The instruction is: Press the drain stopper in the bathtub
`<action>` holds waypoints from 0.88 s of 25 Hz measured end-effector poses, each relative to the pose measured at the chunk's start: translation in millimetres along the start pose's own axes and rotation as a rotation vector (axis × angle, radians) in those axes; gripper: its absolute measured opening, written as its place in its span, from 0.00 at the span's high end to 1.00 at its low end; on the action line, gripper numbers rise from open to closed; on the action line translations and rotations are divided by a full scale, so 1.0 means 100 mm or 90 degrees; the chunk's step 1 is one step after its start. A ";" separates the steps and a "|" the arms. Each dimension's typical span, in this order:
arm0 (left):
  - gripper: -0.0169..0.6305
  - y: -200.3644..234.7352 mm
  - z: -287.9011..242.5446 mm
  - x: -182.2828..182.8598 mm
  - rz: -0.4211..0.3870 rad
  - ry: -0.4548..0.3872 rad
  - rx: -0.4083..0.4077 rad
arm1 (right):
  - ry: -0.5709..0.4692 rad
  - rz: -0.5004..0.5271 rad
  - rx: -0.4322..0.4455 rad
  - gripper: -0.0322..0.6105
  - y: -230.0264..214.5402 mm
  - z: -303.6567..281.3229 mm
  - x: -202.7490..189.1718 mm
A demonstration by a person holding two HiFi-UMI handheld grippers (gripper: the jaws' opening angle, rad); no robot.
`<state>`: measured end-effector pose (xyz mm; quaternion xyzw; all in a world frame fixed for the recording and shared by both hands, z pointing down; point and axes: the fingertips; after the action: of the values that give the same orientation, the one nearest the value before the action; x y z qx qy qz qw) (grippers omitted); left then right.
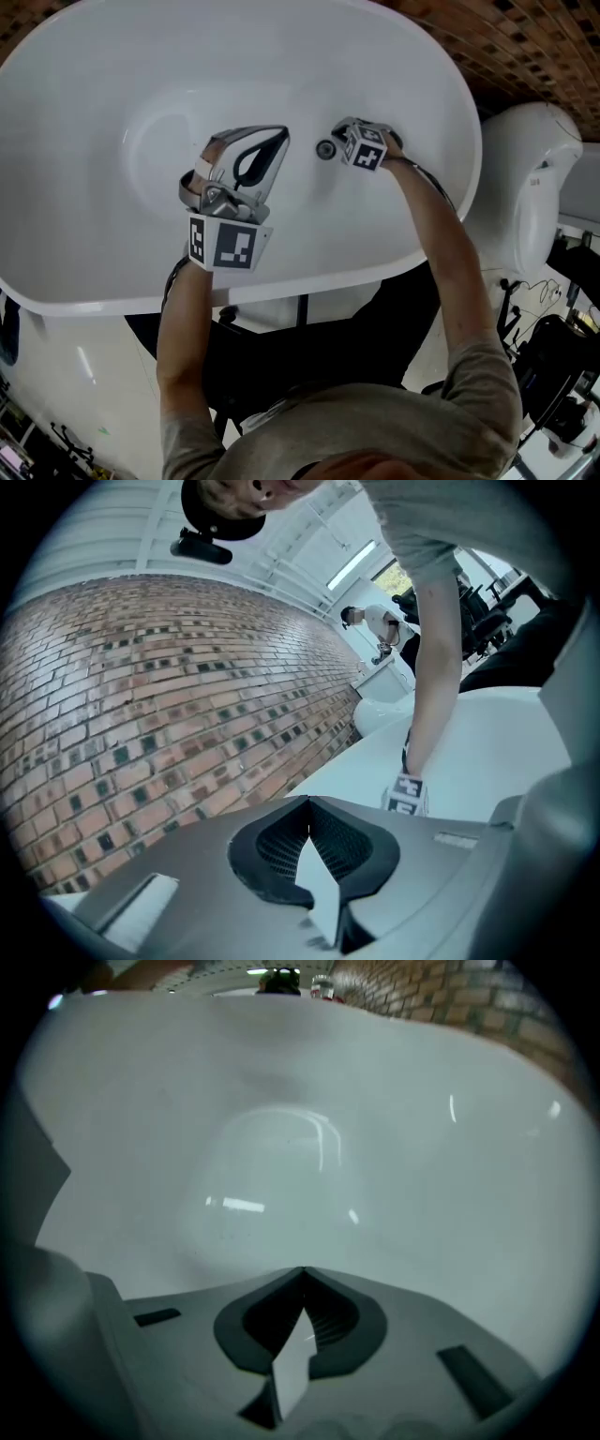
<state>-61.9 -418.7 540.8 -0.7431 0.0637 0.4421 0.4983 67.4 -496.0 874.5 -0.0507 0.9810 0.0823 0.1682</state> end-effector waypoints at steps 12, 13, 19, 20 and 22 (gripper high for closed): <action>0.97 0.55 0.82 1.08 0.009 -0.065 0.096 | -0.639 -0.115 -0.217 0.95 0.73 4.98 1.27; 0.97 0.59 0.99 1.33 0.002 -0.079 0.102 | -0.678 -0.118 -0.231 0.95 0.91 5.28 1.29; 0.97 0.71 1.97 2.74 -0.038 -0.182 0.155 | -0.864 0.010 -0.308 0.95 2.14 6.83 1.57; 0.97 0.71 2.11 2.97 -0.044 -0.201 0.160 | -0.879 0.046 -0.320 0.95 2.36 7.03 1.61; 0.97 0.72 2.40 3.37 -0.048 -0.238 0.175 | -0.896 0.117 -0.360 0.95 2.76 7.37 1.68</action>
<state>-40.1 -146.9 221.6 -0.5756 0.0018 0.5401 0.6140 111.7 -105.2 172.6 0.0548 0.5843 0.3567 0.7269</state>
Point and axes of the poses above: the fingertips, and each gripper's own axes: z backward along the fingers, y to its left, x out of its top, and after that the axes turned 10 degrees about -z, right-handed
